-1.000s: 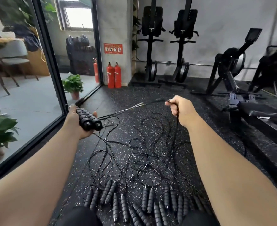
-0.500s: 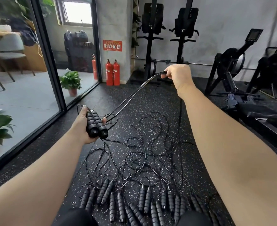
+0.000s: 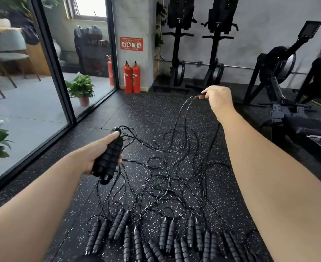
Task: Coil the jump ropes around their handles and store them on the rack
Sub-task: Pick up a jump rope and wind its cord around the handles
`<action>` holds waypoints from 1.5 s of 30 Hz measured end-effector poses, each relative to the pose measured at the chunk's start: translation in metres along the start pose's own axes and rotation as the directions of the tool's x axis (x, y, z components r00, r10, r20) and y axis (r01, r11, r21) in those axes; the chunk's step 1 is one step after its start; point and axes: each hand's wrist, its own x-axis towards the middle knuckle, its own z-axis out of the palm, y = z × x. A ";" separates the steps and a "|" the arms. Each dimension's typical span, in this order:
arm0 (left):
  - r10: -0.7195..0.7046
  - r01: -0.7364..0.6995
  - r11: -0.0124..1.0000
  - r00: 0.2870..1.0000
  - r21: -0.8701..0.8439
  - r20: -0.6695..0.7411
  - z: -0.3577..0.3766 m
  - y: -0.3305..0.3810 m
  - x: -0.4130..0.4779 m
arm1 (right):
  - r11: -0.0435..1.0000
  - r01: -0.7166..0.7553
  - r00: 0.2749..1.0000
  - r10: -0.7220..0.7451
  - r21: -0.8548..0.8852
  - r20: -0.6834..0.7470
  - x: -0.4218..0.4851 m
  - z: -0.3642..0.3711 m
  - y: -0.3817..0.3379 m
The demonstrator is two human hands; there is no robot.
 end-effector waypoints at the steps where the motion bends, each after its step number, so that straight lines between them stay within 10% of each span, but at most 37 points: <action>1: 0.000 -0.001 1.000 1.000 0.022 0.031 0.004 0.002 -0.001 | 0.989 -0.003 1.000 0.007 -0.146 0.031 0.004 0.001 0.008; 5: -0.048 0.029 0.991 0.988 0.128 0.147 0.019 0.008 -0.005 | 0.791 -0.046 0.988 0.127 -0.611 0.090 -0.005 0.002 0.044; 19: -0.312 0.094 0.758 0.921 0.645 0.232 0.058 -0.014 -0.015 | 0.958 0.059 0.865 0.092 -0.281 0.493 -0.089 0.053 0.061; 28: -0.274 0.055 0.860 0.889 0.508 0.367 0.059 -0.031 -0.045 | 0.982 -0.169 0.750 0.186 -0.088 0.635 -0.148 0.075 0.075; 45: -0.134 0.035 0.984 0.799 0.177 0.586 0.074 -0.044 -0.095 | 0.929 0.260 0.868 -0.104 -0.265 0.486 -0.164 0.037 0.016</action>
